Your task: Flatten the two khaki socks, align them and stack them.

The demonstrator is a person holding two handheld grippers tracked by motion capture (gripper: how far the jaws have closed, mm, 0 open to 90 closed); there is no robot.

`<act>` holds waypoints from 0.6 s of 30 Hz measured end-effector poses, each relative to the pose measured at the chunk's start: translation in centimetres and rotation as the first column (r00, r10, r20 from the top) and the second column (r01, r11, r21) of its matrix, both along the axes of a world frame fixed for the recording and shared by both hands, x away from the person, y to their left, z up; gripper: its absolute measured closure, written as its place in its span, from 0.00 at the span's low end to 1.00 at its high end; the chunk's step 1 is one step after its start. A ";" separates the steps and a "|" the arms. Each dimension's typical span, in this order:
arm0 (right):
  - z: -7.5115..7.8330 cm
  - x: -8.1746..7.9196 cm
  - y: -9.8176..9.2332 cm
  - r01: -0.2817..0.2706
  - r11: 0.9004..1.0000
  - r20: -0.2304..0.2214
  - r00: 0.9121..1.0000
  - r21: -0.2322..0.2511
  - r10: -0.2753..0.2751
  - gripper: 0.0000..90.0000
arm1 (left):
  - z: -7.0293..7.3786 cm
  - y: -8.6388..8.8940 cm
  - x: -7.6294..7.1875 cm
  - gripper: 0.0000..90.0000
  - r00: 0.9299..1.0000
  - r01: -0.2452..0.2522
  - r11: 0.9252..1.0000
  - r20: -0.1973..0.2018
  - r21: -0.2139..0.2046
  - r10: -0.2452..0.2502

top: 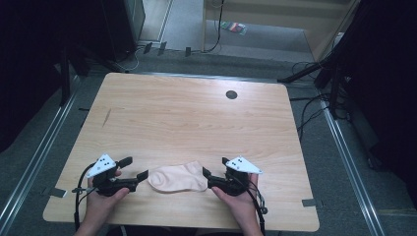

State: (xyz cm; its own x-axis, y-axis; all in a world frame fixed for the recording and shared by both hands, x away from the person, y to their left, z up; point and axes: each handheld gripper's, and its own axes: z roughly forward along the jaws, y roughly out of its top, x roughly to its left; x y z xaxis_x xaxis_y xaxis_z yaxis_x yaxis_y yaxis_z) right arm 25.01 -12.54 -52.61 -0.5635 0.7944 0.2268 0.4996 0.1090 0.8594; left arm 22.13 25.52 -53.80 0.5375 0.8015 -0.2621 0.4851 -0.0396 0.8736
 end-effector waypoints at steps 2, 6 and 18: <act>0.1 0.1 -0.3 0.004 1.000 0.001 1.000 -0.011 -0.004 0.15 | 0.0 0.5 0.1 0.15 1.000 -0.014 1.000 -0.006 -0.001 0.014; 0.3 0.3 -1.1 0.016 1.000 -0.004 1.000 -0.008 -0.016 0.15 | -0.1 1.6 0.3 0.14 0.999 -0.044 0.999 -0.016 -0.008 0.044; 0.9 1.1 -3.8 0.095 0.995 0.010 0.995 -0.005 -0.095 0.15 | 0.0 5.1 0.6 0.15 0.989 -0.148 0.989 -0.014 -0.005 0.148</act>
State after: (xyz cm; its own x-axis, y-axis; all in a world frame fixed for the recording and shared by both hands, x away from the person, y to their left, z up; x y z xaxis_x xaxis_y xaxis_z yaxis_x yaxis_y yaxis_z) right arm 26.09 -16.32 -51.70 -0.4878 0.8454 0.2174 0.4994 0.0661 0.8638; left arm 22.71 30.59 -53.83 0.4093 0.8704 -0.2737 0.4968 0.0390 0.8670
